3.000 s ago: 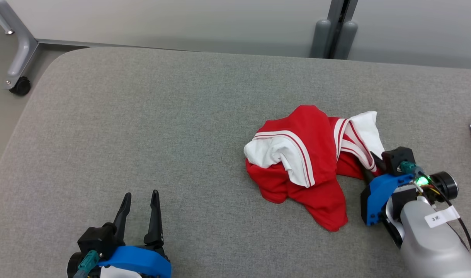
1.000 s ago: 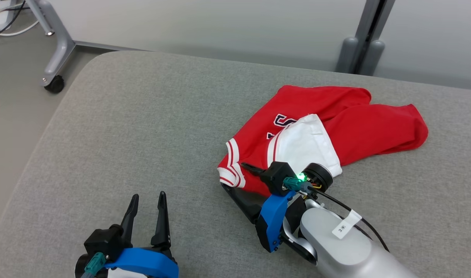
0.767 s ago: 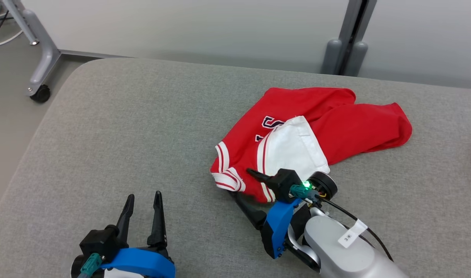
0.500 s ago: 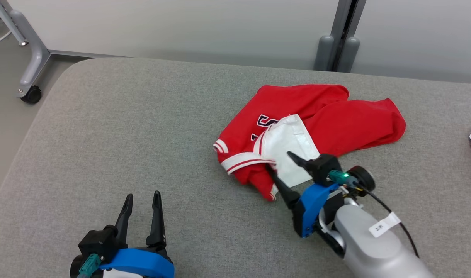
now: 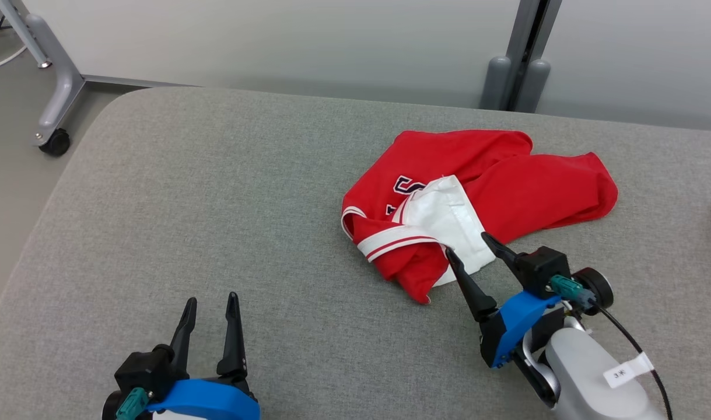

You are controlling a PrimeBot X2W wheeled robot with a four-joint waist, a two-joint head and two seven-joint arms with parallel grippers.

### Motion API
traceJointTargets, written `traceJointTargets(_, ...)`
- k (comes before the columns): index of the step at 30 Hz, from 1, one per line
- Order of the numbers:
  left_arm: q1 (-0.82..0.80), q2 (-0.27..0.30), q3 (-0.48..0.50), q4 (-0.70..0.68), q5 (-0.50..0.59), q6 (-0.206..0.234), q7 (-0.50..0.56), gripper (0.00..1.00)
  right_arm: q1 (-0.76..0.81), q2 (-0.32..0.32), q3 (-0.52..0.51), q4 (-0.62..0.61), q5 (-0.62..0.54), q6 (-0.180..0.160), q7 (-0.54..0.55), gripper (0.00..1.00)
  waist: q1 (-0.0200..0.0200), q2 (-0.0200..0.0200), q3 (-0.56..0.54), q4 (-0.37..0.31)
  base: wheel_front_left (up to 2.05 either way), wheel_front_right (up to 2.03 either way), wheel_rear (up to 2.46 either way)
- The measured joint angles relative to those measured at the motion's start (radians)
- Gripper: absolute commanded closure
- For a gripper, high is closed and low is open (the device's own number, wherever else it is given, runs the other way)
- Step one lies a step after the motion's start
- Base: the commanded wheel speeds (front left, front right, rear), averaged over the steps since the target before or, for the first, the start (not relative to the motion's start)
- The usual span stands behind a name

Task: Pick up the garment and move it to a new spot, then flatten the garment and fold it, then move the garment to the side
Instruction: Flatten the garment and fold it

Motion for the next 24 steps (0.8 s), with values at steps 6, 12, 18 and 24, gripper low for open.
traceJointTargets(6, 0.010, 0.000, 0.010, -0.006, 0.005, 0.000, 0.000, 0.00, 0.130, -0.060, -0.087, -0.236, -0.006, 0.000, 0.063, 0.00, 0.0000, 0.0000, -0.013, -0.022, 0.00, 0.00, 0.00)
traceJointTargets(12, 0.011, 0.000, 0.005, -0.008, 0.010, -0.004, 0.000, 0.00, 0.203, -0.097, -0.221, -0.388, -0.061, 0.000, 0.181, 0.00, 0.0000, 0.0000, -0.004, -0.026, 0.00, 0.00, 0.00)
traceJointTargets(18, -0.009, 0.000, -0.007, -0.004, 0.011, -0.009, 0.000, 0.00, 0.157, -0.068, -0.221, -0.298, -0.081, 0.000, 0.260, 0.00, 0.0000, 0.0000, 0.023, 0.003, 0.00, 0.00, 0.00)
traceJointTargets(24, -0.014, 0.000, -0.014, 0.003, 0.011, -0.010, 0.000, 0.00, 0.078, -0.040, -0.205, -0.142, -0.086, 0.000, 0.269, 0.00, 0.0000, 0.0000, 0.041, 0.038, 0.00, 0.00, 0.00)
